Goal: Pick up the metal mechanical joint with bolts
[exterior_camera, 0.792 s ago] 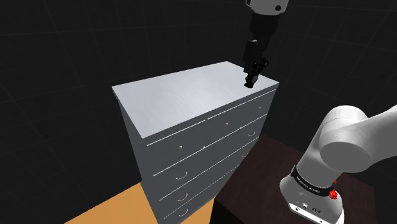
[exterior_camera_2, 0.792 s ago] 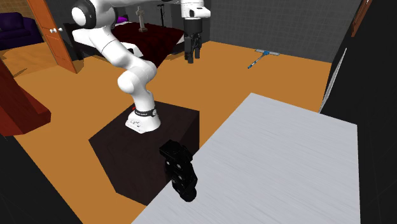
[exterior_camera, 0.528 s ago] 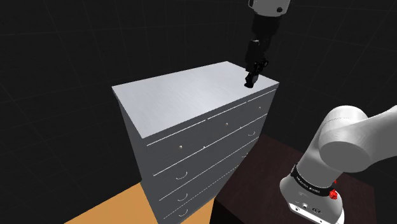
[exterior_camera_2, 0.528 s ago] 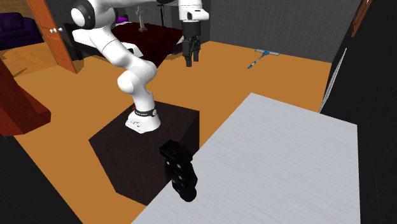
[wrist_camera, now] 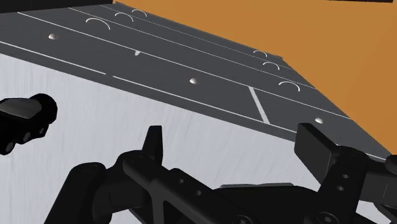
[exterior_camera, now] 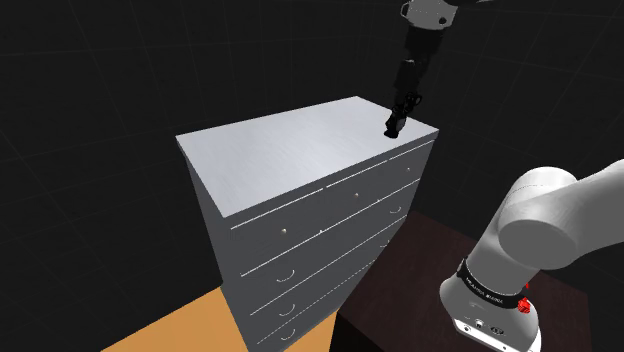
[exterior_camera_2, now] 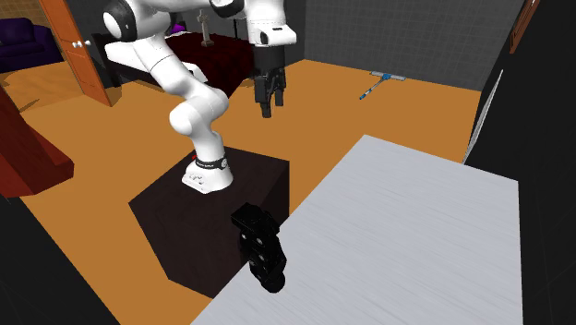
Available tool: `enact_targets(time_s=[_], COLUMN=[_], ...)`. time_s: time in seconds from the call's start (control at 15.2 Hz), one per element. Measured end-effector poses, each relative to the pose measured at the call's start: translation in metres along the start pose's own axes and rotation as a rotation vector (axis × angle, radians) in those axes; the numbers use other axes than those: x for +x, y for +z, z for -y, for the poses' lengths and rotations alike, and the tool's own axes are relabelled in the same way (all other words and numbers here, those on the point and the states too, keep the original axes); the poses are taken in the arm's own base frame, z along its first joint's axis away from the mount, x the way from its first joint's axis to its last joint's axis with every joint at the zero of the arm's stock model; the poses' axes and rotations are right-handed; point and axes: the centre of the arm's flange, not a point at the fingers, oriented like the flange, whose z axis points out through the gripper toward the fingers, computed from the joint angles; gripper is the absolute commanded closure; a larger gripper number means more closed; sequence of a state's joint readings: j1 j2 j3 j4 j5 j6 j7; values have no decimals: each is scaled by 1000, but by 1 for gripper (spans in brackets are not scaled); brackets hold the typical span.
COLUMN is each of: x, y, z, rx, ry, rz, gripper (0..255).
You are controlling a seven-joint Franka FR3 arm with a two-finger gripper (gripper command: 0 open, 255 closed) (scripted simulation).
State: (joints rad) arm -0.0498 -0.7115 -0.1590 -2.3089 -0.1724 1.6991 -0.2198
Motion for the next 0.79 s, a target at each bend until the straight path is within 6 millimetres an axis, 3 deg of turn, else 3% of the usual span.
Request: enact_targets(time_s=[0.79], x=[20], y=[43], z=[-157], rx=[40], ry=[27], rz=[-24], gripper=[0])
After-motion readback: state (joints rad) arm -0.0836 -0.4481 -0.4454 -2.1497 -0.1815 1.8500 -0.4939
